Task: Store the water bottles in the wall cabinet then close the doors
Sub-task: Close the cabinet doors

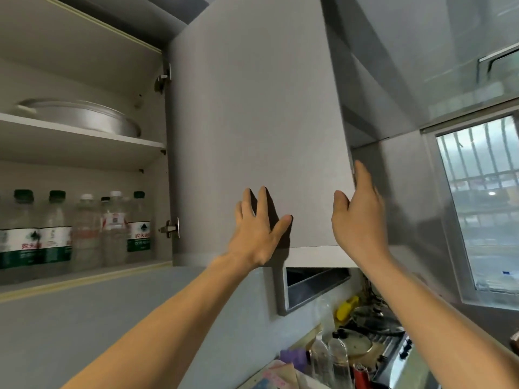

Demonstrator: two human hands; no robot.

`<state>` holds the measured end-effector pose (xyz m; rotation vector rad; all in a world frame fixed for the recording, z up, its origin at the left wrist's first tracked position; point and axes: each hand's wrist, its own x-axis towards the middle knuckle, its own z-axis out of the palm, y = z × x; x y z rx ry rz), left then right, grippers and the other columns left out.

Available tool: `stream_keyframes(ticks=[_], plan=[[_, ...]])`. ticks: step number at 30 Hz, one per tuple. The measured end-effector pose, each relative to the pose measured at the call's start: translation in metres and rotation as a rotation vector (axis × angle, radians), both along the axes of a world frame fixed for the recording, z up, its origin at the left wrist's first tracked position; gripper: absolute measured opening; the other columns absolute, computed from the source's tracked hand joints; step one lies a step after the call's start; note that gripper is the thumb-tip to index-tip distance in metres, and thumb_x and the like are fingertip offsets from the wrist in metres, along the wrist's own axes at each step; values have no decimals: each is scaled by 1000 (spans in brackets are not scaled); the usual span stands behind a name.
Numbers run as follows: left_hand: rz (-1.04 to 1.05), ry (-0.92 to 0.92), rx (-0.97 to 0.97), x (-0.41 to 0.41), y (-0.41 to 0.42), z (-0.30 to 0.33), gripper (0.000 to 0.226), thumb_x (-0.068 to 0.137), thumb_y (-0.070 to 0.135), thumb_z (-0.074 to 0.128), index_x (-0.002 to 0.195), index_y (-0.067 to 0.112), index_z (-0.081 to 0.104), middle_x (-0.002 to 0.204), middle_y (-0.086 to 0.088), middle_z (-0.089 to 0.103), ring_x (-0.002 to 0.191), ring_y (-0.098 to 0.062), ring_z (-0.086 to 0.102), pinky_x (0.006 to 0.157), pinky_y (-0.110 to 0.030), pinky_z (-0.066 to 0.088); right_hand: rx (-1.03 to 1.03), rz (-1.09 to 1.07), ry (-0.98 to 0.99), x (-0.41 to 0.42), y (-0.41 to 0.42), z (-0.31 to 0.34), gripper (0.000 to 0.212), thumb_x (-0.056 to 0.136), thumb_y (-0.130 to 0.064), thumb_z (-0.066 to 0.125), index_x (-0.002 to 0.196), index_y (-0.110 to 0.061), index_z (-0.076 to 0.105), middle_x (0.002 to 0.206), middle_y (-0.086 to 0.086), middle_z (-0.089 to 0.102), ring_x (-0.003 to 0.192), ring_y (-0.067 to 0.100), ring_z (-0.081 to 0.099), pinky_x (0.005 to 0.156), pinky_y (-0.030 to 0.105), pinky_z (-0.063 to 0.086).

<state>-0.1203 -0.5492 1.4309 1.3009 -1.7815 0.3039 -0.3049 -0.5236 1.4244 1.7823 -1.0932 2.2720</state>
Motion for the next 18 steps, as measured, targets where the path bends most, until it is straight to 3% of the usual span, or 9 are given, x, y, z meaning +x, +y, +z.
stream_keyframes(ticks=[2, 4, 6, 8, 10, 12, 14, 18], plan=[[5, -5, -14, -3, 5, 0, 86, 98, 63, 41, 160, 31, -8, 168, 1, -17, 155, -24, -10, 124, -48, 13, -30, 118, -25, -3, 7, 0, 55, 104, -12, 50, 155, -24, 32, 147, -1, 51, 130, 12, 51, 104, 28, 47], [-28, -10, -37, -3, 16, 1, 85, 98, 62, 43, 160, 33, -6, 168, 5, -16, 155, -21, -7, 124, -43, 11, -71, 242, -44, -4, 17, -1, 51, 103, -11, 52, 151, -25, 40, 135, -10, 58, 118, 2, 58, 95, 27, 56], [-76, -26, -65, -2, 33, 5, 83, 96, 62, 44, 160, 37, -4, 168, 10, -13, 156, -17, -4, 124, -39, 12, -114, 374, -61, -6, 29, -4, 51, 104, -15, 53, 152, -29, 41, 127, -25, 58, 115, -11, 57, 95, 20, 54], [-104, -50, -85, 2, 51, 8, 83, 95, 64, 44, 159, 41, -2, 168, 13, -11, 155, -14, -1, 123, -34, 11, -145, 531, -66, -4, 42, -6, 47, 104, -23, 54, 147, -39, 45, 120, -35, 59, 119, -11, 55, 97, 26, 55], [-120, -56, -97, 9, 73, 12, 84, 93, 67, 42, 159, 41, -1, 168, 16, -7, 154, -8, 1, 119, -25, 9, -153, 746, -77, 1, 56, -9, 40, 102, -28, 54, 137, -48, 52, 119, -30, 66, 121, -4, 58, 99, 29, 55], [-144, -33, -97, 19, 96, 15, 83, 93, 67, 41, 160, 39, 1, 167, 19, -1, 149, 1, 5, 118, -23, 8, -161, 949, -100, 10, 67, -12, 35, 98, -32, 55, 131, -44, 60, 126, -19, 68, 123, 1, 59, 101, 29, 53], [-188, 14, -65, 33, 121, 19, 83, 93, 69, 41, 161, 38, 3, 167, 19, 6, 147, 5, 9, 125, -33, 11, -153, 1116, -107, 24, 79, -13, 34, 96, -35, 55, 128, -35, 65, 130, -13, 67, 126, 2, 58, 100, 26, 52], [-284, 125, -51, 63, 177, 25, 75, 98, 63, 40, 161, 32, 14, 165, 12, 25, 150, -6, 25, 124, -46, 25, -134, 1324, 45, 72, 106, -14, 36, 98, -39, 51, 130, -29, 64, 132, -7, 67, 127, 11, 59, 102, 31, 52]])
